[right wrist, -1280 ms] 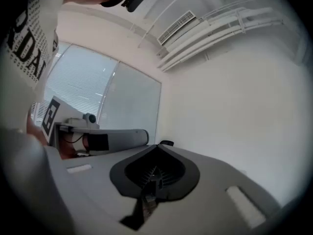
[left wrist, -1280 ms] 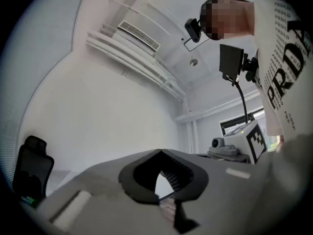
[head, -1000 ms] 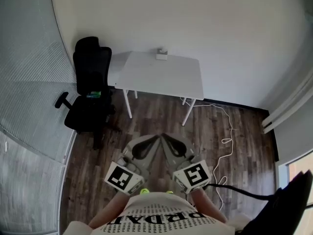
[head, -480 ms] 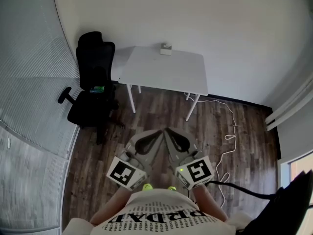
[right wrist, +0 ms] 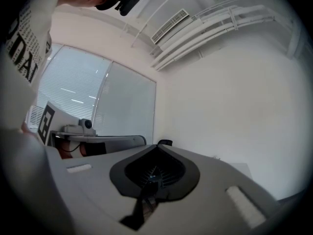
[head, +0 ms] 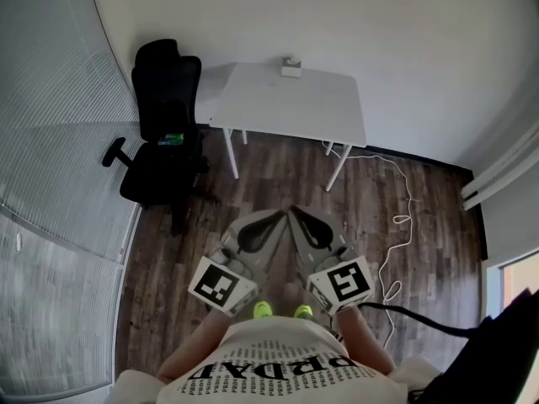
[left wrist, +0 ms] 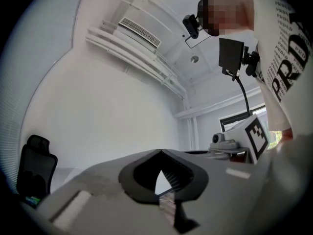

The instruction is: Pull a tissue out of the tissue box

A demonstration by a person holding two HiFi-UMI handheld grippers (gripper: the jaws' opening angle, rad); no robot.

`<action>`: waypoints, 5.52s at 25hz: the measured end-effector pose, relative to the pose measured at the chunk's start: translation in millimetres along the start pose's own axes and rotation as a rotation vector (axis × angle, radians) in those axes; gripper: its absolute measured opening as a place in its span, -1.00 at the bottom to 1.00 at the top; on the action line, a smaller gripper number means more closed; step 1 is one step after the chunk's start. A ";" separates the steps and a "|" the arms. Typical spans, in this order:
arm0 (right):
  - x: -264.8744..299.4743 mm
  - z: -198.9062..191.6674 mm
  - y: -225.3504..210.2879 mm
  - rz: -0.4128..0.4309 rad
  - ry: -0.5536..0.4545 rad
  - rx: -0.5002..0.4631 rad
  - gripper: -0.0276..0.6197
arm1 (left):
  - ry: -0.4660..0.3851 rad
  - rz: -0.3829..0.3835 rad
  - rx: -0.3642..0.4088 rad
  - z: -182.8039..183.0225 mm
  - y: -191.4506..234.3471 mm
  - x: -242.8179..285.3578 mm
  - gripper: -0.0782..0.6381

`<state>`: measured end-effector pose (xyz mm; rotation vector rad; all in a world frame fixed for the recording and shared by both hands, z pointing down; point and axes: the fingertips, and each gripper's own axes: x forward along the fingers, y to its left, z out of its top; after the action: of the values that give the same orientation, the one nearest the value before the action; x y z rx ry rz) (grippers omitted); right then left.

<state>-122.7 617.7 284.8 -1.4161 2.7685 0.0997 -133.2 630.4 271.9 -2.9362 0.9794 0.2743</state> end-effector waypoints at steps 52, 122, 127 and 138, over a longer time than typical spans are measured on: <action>88.8 -40.6 -215.3 0.183 0.089 0.032 -0.89 | 0.041 0.158 -0.050 -60.8 88.8 214.4 -0.77; 401.9 -67.0 -399.1 0.050 0.134 0.013 -0.89 | 0.134 0.034 -0.049 -99.8 408.3 392.0 -0.77; 421.0 -70.3 -448.4 0.067 0.137 0.013 -0.88 | 0.113 0.039 -0.071 -105.8 424.1 448.5 -0.77; 460.4 -77.7 -537.7 0.135 0.153 0.014 -0.88 | 0.121 0.084 -0.056 -126.6 459.9 540.5 -0.77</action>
<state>44.0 -74.0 313.3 -1.2843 2.9801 -0.0265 36.0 -69.2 311.2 -2.9977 1.1305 0.1296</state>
